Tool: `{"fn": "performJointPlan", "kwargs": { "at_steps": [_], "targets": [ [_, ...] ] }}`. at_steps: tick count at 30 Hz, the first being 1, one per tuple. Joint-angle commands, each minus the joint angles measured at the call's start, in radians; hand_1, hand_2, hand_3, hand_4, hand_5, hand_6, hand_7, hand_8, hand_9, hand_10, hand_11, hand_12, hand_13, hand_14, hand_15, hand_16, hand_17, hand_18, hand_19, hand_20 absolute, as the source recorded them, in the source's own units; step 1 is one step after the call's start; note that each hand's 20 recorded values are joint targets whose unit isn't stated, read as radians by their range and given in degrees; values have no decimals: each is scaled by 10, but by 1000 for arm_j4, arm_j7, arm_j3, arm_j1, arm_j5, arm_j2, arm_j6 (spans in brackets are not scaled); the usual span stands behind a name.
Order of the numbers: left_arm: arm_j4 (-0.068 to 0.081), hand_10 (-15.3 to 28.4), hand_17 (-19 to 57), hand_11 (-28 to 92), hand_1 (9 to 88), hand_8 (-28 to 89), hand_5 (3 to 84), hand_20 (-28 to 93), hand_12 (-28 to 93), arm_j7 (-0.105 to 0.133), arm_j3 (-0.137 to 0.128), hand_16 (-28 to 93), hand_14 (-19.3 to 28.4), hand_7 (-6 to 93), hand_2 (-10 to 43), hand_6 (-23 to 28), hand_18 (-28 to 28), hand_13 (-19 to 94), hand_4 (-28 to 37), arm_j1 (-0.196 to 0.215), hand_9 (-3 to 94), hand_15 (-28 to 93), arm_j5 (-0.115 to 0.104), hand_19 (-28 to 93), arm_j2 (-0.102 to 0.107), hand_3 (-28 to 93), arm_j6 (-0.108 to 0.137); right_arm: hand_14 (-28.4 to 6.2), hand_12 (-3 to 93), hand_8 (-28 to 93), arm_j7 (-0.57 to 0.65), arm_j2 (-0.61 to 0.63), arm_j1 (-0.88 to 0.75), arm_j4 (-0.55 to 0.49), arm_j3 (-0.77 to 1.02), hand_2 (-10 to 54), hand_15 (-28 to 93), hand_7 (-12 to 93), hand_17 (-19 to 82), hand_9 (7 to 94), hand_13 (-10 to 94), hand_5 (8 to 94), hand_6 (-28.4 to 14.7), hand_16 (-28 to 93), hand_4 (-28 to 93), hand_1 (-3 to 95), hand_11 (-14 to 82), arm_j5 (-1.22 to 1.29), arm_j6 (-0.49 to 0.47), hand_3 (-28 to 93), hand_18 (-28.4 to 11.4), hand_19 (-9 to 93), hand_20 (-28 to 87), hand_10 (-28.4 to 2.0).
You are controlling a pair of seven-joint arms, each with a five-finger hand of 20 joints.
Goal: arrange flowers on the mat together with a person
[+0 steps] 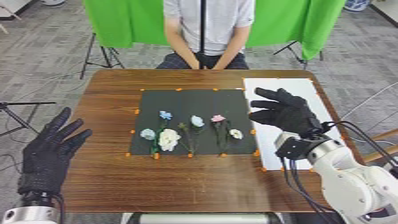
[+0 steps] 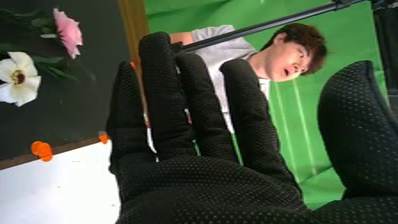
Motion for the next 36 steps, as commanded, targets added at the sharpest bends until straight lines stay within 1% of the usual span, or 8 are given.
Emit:
{"fn": "performJointPlan", "kwargs": {
  "at_steps": [1, 4, 7, 13, 19, 21, 27, 36],
  "targets": [
    [3, 144, -100, 172, 175, -83, 300, 162, 127, 7, 6, -48, 217, 101, 85, 42, 176, 205, -283, 19, 287, 443, -10, 364, 5, 746, 6, -186, 152, -117, -3, 1, -10, -2, 5, 52, 457, 143, 114, 489, 430, 481, -17, 100, -243, 234, 143, 4, -1, 734, -226, 570, 125, -188],
    [3, 144, -100, 172, 175, -83, 300, 161, 127, -7, 5, -48, 217, 101, 85, 42, 176, 204, -283, 13, 288, 443, 3, 364, -10, 745, 0, -186, 152, -118, -4, 4, -4, -1, -1, 52, 457, 143, 114, 489, 430, 481, -18, 100, -243, 233, 142, 6, 2, 735, -226, 570, 125, -188],
    [3, 144, -100, 172, 175, -83, 300, 162, 127, 12, 8, -48, 217, 101, 85, 42, 176, 204, -283, 19, 288, 443, -11, 364, 5, 745, 5, -186, 151, -118, -6, 5, -3, 0, -2, 52, 457, 143, 114, 490, 430, 481, -18, 100, -243, 234, 142, 6, 3, 733, -225, 569, 125, -187],
    [3, 145, -100, 172, 175, -83, 301, 162, 127, 7, 6, -47, 217, 101, 85, 42, 176, 204, -283, 20, 288, 443, -7, 364, 1, 746, 4, -186, 152, -117, -2, 1, -2, -1, 0, 53, 458, 143, 114, 489, 430, 482, -18, 100, -242, 234, 143, 4, 1, 734, -226, 569, 126, -187],
    [3, 145, -100, 172, 174, -84, 301, 161, 127, -19, 2, -47, 217, 100, 85, 43, 175, 204, -283, 10, 288, 443, 14, 363, -21, 746, -6, -186, 152, -118, -14, 16, 0, 0, -10, 53, 458, 143, 114, 490, 430, 483, -18, 99, -242, 234, 143, 16, 12, 733, -225, 570, 126, -187],
    [3, 145, -99, 172, 174, -83, 301, 161, 126, -9, 3, -47, 217, 101, 85, 43, 175, 204, -283, 14, 288, 443, 5, 363, -12, 746, -3, -186, 152, -118, -12, 12, -1, -1, -8, 53, 458, 143, 114, 490, 430, 483, -17, 99, -243, 235, 143, 13, 10, 733, -225, 570, 126, -188],
    [4, 145, -100, 172, 174, -83, 301, 162, 127, -5, 6, -47, 217, 100, 85, 43, 176, 204, -283, 12, 288, 443, 3, 364, -8, 746, -1, -186, 151, -118, -9, 5, -2, 0, -3, 54, 458, 144, 114, 491, 430, 484, -18, 100, -243, 234, 143, 9, 3, 733, -225, 570, 126, -188],
    [5, 145, -100, 173, 174, -83, 302, 162, 126, -33, 6, -48, 217, 100, 85, 44, 176, 204, -283, -1, 287, 443, 26, 364, -35, 746, -10, -186, 152, -119, -4, 5, 0, 2, -6, 54, 457, 144, 114, 491, 430, 485, -17, 100, -242, 234, 144, 5, 5, 732, -225, 571, 125, -188]
  ]
}}
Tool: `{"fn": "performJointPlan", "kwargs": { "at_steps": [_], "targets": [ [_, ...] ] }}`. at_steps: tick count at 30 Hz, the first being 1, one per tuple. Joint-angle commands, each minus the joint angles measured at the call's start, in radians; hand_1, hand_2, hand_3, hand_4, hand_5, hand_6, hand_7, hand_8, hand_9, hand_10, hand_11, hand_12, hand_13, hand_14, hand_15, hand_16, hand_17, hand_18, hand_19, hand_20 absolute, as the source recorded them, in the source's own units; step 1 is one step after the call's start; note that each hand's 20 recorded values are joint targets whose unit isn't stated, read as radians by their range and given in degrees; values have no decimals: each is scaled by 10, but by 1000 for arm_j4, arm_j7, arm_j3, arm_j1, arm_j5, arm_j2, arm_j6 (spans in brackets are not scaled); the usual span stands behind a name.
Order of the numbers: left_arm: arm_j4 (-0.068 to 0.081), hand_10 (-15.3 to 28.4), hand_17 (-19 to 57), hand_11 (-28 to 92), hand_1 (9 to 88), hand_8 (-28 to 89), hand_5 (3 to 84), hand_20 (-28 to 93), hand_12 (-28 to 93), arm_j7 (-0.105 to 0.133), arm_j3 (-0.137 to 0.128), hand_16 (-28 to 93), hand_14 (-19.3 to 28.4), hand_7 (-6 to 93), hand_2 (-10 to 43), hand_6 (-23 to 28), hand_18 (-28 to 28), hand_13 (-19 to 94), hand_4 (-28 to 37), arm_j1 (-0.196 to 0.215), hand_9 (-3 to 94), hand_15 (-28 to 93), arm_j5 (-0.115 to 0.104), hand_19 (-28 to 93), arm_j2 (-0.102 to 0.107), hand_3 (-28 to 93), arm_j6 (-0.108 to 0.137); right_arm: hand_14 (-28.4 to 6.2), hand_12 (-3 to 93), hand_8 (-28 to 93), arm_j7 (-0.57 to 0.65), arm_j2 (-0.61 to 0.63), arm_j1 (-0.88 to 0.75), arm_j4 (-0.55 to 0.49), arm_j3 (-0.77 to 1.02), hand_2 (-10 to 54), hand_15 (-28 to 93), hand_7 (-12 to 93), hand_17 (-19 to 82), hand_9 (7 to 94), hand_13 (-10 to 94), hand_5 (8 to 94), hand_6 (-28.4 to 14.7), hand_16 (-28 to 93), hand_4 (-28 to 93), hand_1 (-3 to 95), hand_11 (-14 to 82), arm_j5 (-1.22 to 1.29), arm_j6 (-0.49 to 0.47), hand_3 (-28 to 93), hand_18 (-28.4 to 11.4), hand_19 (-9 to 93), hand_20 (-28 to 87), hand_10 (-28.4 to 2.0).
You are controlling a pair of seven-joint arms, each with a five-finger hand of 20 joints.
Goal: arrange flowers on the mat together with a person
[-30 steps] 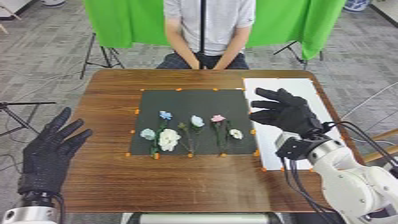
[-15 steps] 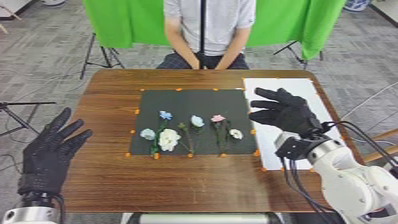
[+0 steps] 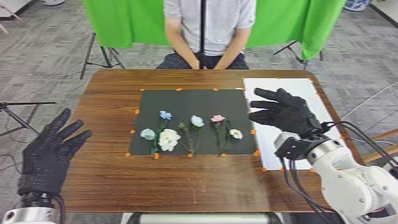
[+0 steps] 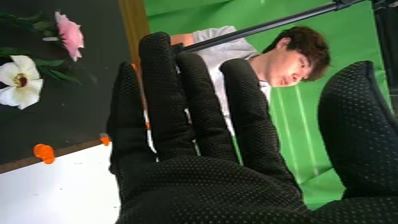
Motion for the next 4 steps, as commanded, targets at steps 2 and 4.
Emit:
{"fn": "performJointPlan", "kwargs": {
  "at_steps": [2, 4],
  "targets": [
    [5, 145, -99, 173, 175, -83, 302, 162, 126, -27, 7, -48, 217, 100, 86, 44, 176, 204, -283, -1, 288, 443, 21, 364, -24, 745, -11, -186, 152, -118, -1, -1, -5, 2, 4, 54, 457, 143, 114, 491, 430, 485, -18, 100, -242, 234, 144, 3, 1, 732, -225, 571, 125, -188],
    [6, 144, -99, 174, 175, -83, 302, 161, 126, -20, 11, -48, 217, 101, 86, 44, 176, 204, -283, -2, 288, 444, 14, 364, -18, 745, -7, -186, 152, -118, -2, 0, -7, 1, 4, 54, 457, 143, 114, 491, 430, 485, -18, 100, -242, 235, 144, -4, 0, 731, -225, 571, 125, -188]
  ]
}}
